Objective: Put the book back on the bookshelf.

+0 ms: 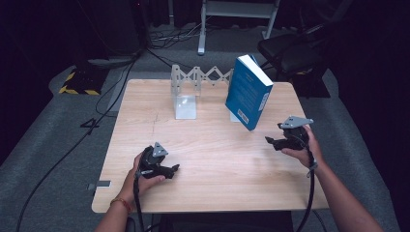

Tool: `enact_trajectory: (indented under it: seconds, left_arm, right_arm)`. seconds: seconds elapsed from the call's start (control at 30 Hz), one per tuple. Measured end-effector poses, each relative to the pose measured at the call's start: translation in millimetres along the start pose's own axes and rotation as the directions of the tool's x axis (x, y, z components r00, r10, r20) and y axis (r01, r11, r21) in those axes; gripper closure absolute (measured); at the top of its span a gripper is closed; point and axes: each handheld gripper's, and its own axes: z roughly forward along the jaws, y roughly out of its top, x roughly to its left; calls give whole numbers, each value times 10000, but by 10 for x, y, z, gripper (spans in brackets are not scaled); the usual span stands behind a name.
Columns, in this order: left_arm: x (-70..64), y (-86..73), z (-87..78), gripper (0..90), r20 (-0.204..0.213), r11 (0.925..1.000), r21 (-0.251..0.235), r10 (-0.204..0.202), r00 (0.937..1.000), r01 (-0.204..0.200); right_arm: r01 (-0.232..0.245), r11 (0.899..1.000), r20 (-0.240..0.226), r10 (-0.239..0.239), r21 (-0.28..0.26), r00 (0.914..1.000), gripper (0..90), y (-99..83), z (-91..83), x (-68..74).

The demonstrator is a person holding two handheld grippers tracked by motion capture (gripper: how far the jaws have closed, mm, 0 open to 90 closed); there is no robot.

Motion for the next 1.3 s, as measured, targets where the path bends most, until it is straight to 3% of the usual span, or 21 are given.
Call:
enact_trajectory:
  seconds: [0.53,0.77,0.97,1.17,1.3]
  left_arm:
    - [-1,0,0,158,-4,10000,-8,-30,10000,30]
    - [1,0,0,157,24,10000,-1,-6,10000,6]
    - [2,1,0,157,33,10000,5,10,10000,-10]
    - [-4,-1,0,157,31,10000,-2,-44,10000,44]
    - [-10,-4,-2,157,7,9999,10,-106,9999,106]
  right_arm:
    - [351,9986,-128,-346,388,9993,250,-574,-165,92]
    - [185,9986,-205,-175,492,9996,250,-834,-259,81]
    - [-430,9976,-300,446,538,9986,243,-1055,-355,33]
    - [-1175,9921,-385,1192,438,9921,234,-1253,-442,-22]
    - [-2108,9774,-350,2113,183,9768,215,-1409,-486,-92]
